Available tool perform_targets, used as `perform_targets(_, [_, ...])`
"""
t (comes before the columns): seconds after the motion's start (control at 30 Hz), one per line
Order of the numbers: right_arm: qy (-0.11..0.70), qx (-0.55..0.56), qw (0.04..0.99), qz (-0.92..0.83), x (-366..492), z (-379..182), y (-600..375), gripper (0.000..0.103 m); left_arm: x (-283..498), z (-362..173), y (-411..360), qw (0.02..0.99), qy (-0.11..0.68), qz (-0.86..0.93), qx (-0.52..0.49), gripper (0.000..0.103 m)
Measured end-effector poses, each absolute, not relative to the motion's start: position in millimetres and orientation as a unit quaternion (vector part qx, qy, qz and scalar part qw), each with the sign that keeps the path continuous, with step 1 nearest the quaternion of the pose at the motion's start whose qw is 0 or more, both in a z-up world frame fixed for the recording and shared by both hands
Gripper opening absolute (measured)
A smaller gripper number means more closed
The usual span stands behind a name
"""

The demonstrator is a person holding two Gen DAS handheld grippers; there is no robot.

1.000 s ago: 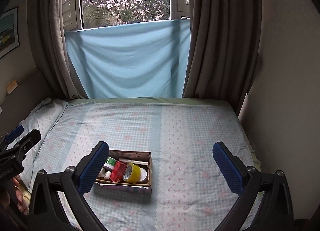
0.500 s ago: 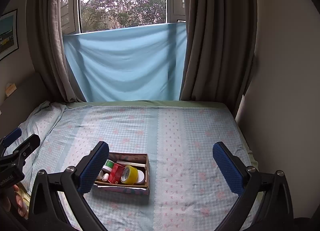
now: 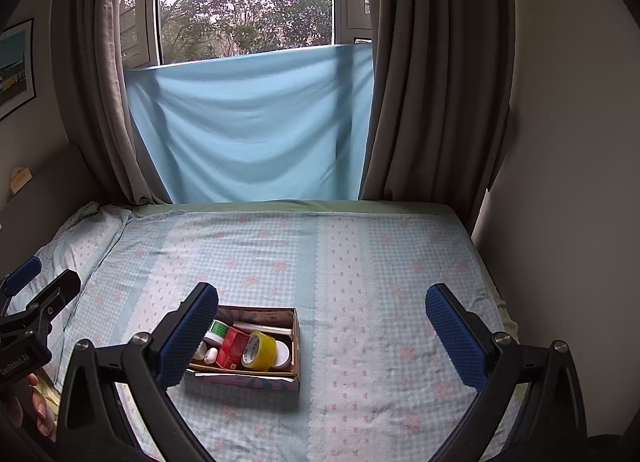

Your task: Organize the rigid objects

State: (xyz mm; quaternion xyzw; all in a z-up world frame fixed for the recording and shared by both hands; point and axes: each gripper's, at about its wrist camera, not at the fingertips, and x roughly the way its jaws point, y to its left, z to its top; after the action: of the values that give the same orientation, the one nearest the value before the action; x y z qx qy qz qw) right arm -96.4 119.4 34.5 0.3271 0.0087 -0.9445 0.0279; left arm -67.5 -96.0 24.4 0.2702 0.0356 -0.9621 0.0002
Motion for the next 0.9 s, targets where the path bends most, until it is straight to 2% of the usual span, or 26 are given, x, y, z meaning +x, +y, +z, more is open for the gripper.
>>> perform_targets(0.9, [0.005,0.329,0.012,-0.944,-106,29,116,0.103,-78,27,-83,-0.013,0.01,-0.966,0.259,0.103])
